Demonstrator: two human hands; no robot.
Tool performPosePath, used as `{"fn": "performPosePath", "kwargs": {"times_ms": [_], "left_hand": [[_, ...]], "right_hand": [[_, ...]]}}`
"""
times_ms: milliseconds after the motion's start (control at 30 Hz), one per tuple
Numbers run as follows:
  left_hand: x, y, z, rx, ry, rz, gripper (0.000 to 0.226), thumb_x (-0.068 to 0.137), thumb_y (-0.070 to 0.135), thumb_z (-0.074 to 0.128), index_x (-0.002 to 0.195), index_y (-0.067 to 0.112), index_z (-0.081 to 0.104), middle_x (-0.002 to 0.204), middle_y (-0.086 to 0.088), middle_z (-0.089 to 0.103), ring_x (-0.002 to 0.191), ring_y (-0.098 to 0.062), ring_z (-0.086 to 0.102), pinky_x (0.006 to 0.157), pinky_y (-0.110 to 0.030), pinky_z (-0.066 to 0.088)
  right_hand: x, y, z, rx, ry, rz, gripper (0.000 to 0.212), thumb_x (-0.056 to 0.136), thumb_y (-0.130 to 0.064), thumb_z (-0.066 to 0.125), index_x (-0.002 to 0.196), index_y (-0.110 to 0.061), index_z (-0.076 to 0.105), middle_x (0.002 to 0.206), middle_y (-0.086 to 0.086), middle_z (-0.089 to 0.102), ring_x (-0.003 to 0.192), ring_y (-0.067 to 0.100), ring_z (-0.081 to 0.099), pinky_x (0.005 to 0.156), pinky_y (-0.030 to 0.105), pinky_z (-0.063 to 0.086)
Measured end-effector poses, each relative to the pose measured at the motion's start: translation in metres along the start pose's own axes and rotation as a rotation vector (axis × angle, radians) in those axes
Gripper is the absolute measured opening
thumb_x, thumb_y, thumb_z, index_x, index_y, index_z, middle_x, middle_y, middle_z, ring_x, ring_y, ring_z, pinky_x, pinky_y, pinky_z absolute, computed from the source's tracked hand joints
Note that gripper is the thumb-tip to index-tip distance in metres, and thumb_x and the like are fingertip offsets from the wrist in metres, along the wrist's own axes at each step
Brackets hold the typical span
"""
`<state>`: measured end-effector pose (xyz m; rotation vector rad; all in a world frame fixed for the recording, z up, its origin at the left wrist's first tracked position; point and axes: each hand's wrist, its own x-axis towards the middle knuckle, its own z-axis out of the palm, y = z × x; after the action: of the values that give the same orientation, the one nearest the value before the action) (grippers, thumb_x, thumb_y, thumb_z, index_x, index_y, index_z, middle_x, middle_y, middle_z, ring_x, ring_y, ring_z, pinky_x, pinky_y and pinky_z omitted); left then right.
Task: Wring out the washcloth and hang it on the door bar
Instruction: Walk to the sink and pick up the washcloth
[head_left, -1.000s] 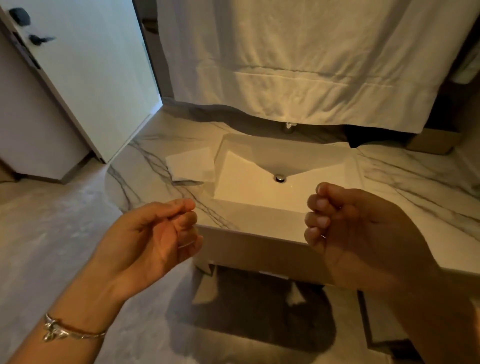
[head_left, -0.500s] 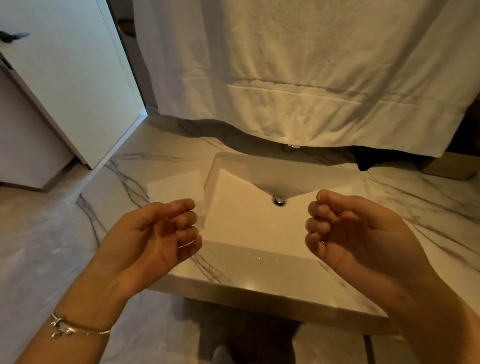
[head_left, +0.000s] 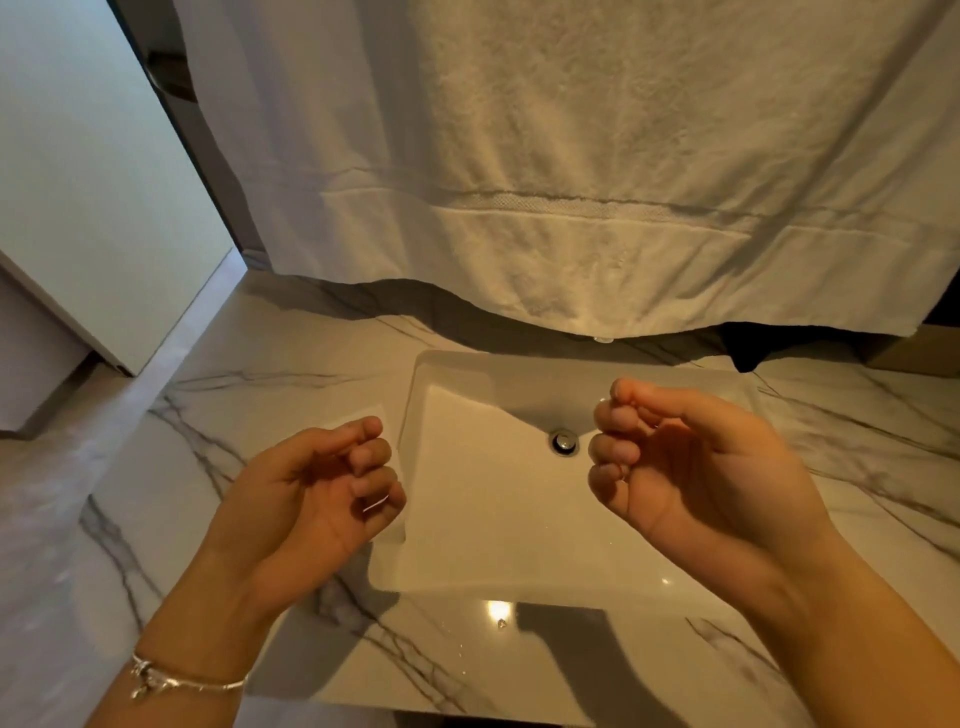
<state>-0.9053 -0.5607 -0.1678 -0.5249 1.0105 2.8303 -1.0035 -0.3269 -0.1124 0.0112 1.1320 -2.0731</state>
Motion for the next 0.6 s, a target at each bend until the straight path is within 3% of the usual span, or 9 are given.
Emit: {"fn": "performPosePath", "kwargs": {"times_ms": [167, 233, 300, 333, 400, 433, 500, 600], "left_hand": [[0.026, 0.002, -0.008, -0.013, 0.017, -0.005, 0.023, 0.053, 0.018, 0.078, 0.073, 0.015, 0.066, 0.058, 0.003, 0.053, 0.049, -0.009, 0.049, 0.066, -0.026, 0.053], [0.035, 0.005, -0.014, 0.148, 0.024, -0.015, 0.019, 0.061, 0.021, 0.075, 0.077, 0.013, 0.068, 0.061, -0.001, 0.059, 0.052, -0.012, 0.055, 0.067, -0.027, 0.056], [0.049, 0.005, -0.032, 0.672, 0.150, -0.023, 0.023, 0.074, 0.030, 0.070, 0.094, 0.018, 0.068, 0.077, -0.005, 0.069, 0.071, -0.016, 0.065, 0.077, -0.032, 0.058], [0.058, 0.004, -0.045, 1.061, 0.269, -0.062, 0.039, 0.076, 0.037, 0.069, 0.110, 0.021, 0.061, 0.097, -0.006, 0.070, 0.091, -0.018, 0.065, 0.087, -0.038, 0.054], [0.072, -0.004, -0.077, 1.784, 0.510, -0.276, 0.085, 0.074, 0.050, 0.067, 0.142, 0.022, 0.024, 0.142, -0.015, 0.040, 0.131, -0.033, 0.038, 0.106, -0.054, 0.034], [0.076, -0.010, -0.091, 1.969, 0.599, -0.373, 0.102, 0.072, 0.057, 0.065, 0.146, 0.023, 0.004, 0.153, -0.019, 0.017, 0.139, -0.040, 0.018, 0.111, -0.059, 0.020], [0.083, -0.017, -0.116, 1.963, 0.708, -0.425, 0.117, 0.066, 0.064, 0.065, 0.145, 0.026, -0.013, 0.155, -0.021, -0.007, 0.141, -0.044, -0.002, 0.112, -0.062, 0.009], [0.088, -0.016, -0.146, 1.714, 0.837, -0.369, 0.128, 0.056, 0.063, 0.074, 0.147, 0.020, -0.005, 0.154, -0.025, 0.001, 0.140, -0.043, 0.008, 0.111, -0.057, 0.021]], "right_hand": [[0.026, -0.005, -0.005, -0.001, 0.015, 0.051, 0.007, 0.066, -0.020, 0.061, 0.065, -0.014, 0.063, 0.057, -0.001, 0.055, 0.049, 0.008, 0.048, 0.046, 0.019, 0.047], [0.036, -0.008, -0.007, 0.006, 0.021, 0.059, 0.006, 0.067, -0.019, 0.060, 0.066, -0.014, 0.063, 0.058, -0.001, 0.055, 0.049, 0.009, 0.047, 0.047, 0.019, 0.047], [0.045, -0.009, -0.010, 0.014, 0.028, 0.070, 0.006, 0.067, -0.018, 0.059, 0.066, -0.014, 0.063, 0.058, -0.001, 0.055, 0.050, 0.009, 0.046, 0.047, 0.019, 0.046], [0.049, -0.009, -0.011, 0.017, 0.030, 0.075, 0.006, 0.067, -0.018, 0.060, 0.065, -0.014, 0.063, 0.058, -0.001, 0.055, 0.050, 0.009, 0.046, 0.047, 0.019, 0.046], [0.055, -0.009, -0.013, 0.020, 0.030, 0.086, 0.005, 0.067, -0.018, 0.060, 0.065, -0.014, 0.064, 0.058, -0.001, 0.055, 0.050, 0.009, 0.047, 0.047, 0.020, 0.046], [0.058, -0.009, -0.014, 0.024, 0.029, 0.093, 0.005, 0.067, -0.018, 0.060, 0.065, -0.014, 0.064, 0.058, -0.001, 0.055, 0.049, 0.009, 0.047, 0.047, 0.020, 0.046], [0.064, -0.009, -0.016, 0.036, 0.025, 0.101, 0.005, 0.067, -0.018, 0.060, 0.066, -0.014, 0.064, 0.058, 0.000, 0.055, 0.049, 0.009, 0.047, 0.047, 0.019, 0.046], [0.070, -0.010, -0.020, 0.042, 0.035, 0.105, 0.005, 0.066, -0.018, 0.062, 0.066, -0.013, 0.063, 0.058, 0.000, 0.055, 0.049, 0.009, 0.047, 0.046, 0.019, 0.045]]}}
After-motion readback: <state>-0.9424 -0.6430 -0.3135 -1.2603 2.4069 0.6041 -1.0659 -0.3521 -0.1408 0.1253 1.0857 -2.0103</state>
